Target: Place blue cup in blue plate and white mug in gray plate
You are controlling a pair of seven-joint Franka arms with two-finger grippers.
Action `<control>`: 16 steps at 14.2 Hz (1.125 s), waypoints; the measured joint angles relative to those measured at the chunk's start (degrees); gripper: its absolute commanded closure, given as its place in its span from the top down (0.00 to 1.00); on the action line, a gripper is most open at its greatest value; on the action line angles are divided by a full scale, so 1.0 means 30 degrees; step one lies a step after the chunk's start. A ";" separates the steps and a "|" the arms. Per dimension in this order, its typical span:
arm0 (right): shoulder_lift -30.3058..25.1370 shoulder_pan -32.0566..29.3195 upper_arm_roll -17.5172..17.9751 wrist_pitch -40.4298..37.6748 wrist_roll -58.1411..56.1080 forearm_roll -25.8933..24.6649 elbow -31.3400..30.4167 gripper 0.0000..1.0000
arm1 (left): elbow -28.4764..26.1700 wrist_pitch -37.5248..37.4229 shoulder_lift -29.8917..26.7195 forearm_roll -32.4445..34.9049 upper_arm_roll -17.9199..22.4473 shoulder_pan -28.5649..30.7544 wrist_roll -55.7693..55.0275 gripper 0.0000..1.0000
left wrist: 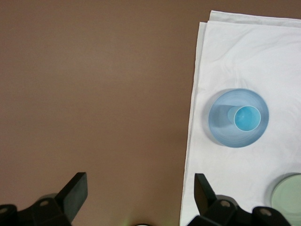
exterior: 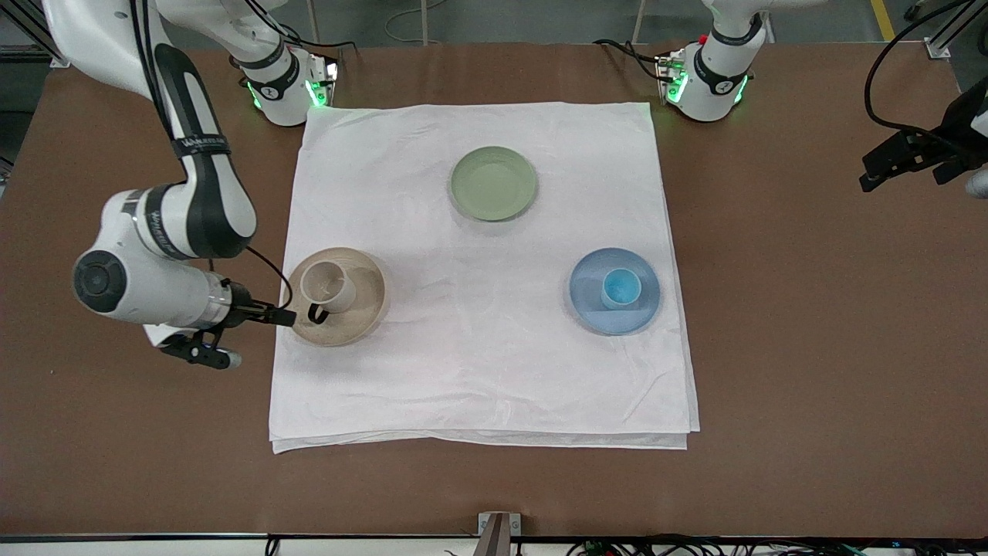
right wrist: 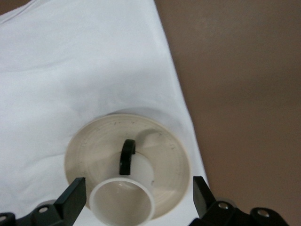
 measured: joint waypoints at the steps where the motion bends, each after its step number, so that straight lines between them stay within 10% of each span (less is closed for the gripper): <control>1: -0.0062 -0.0477 -0.0085 -0.1023 -0.1029 -0.0463 0.0815 1.00 | -0.0074 0.0010 0.0011 -0.0001 -0.0083 -0.0055 0.0000 1.00; 7: -0.0399 -0.4507 -0.0292 -0.5483 -0.6333 -0.0766 0.4387 1.00 | -0.0148 -0.0040 0.0021 -0.0002 -0.0009 0.0162 0.0000 1.00; 16: -0.0815 -0.4879 -0.0216 -0.7599 -0.6440 -0.1175 0.6583 1.00 | -0.0141 -0.0136 -0.0195 -0.0377 -0.0171 0.0514 0.0000 1.00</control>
